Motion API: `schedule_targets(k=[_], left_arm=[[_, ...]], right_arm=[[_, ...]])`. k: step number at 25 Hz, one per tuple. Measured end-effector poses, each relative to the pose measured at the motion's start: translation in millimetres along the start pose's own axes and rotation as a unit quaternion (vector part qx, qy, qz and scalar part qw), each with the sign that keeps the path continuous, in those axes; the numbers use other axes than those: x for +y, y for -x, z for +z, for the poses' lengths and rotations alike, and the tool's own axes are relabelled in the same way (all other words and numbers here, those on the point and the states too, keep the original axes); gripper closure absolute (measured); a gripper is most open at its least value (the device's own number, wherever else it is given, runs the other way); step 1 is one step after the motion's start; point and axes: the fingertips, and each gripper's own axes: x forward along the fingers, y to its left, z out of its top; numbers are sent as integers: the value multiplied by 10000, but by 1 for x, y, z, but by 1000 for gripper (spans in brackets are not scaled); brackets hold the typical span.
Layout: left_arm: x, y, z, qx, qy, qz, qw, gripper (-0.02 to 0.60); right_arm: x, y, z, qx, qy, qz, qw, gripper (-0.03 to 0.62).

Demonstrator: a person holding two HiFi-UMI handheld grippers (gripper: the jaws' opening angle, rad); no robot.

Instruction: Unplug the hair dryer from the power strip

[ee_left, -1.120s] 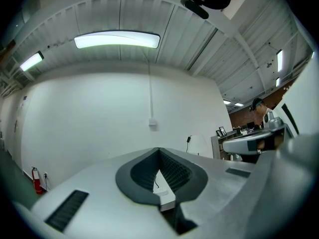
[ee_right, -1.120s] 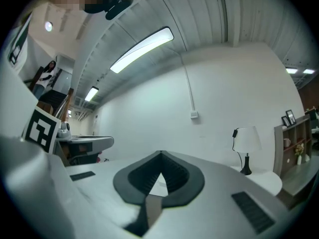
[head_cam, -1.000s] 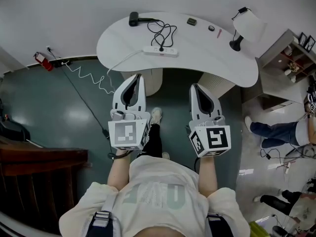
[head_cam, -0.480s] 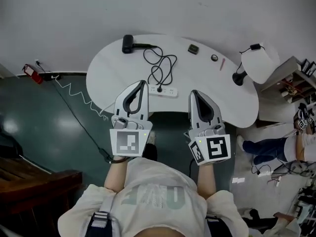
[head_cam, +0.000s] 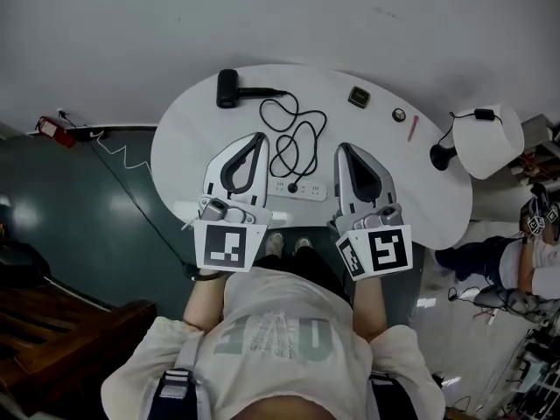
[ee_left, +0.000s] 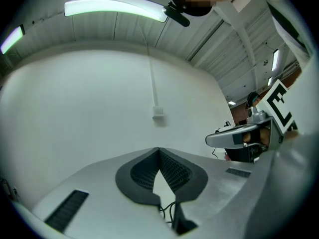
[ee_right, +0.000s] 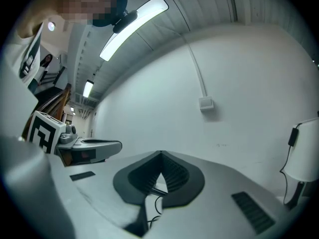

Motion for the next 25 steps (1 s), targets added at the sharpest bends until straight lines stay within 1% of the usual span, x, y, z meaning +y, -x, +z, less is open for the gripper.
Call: schedule_targets(k=[3,5,9,11,12,13,14,15,16,17,18,19,20,21,22,23,24,25], left_arm=[[0,-9,-11,179,-118,-3,9998,575],[0,-13,-15,232,-163,63,9996,575],[8,-12,-22,364,-60,318,9988,575],[9,-14,-24,379,-48,289,9989,575],[5,-16,-25,369,-22,135,9992,575],[-1,-18,-27,394,6,-147,9991,575],[-10,-20,-32,489,1,-548,9973,525],[-21,-22,-39,645,-84,-1028,9926,431],[-32,-22,-49,840,-293,-1545,9840,378],[-42,-21,-62,1085,-640,-2079,9700,364],[-53,-18,-80,1401,-1074,-2612,9490,356],[-62,-12,-103,1783,-1494,-3109,9215,343],[-69,-5,-128,2202,-1819,-3538,8906,326],[-74,4,-154,2621,-2033,-3888,8596,316],[-78,13,-179,3001,-2158,-4165,8306,316],[-80,21,-201,3308,-2228,-4381,8056,314],[-83,28,-220,3532,-2265,-4553,7853,314],[-86,34,-237,3689,-2281,-4694,7691,314]], right_arm=[[-7,-13,-7,41,-129,157,9998,591],[-11,-20,-9,47,-199,280,9994,591],[-8,-29,-13,111,-121,563,9983,591],[-8,-33,-14,134,-129,701,9974,591],[-8,-34,-15,150,-141,760,9969,591],[-9,-36,-16,167,-144,818,9964,591],[-9,-36,-16,183,-133,881,9959,591],[-9,-37,-17,200,-111,948,9952,591],[-9,-37,-17,219,-85,1012,9946,591],[-9,-37,-18,243,-62,1064,9940,591],[-10,-36,-19,275,-42,1101,9935,591],[-10,-36,-21,313,-25,1127,9931,591],[-11,-34,-24,356,-13,1145,9928,591],[-11,-33,-27,398,-5,1159,9925,591],[-11,-32,-30,438,-2,1168,9922,591],[-10,-30,-34,476,0,1175,9919,591],[-10,-29,-37,518,2,1180,9917,591],[-9,-28,-41,567,4,1184,9914,591]])
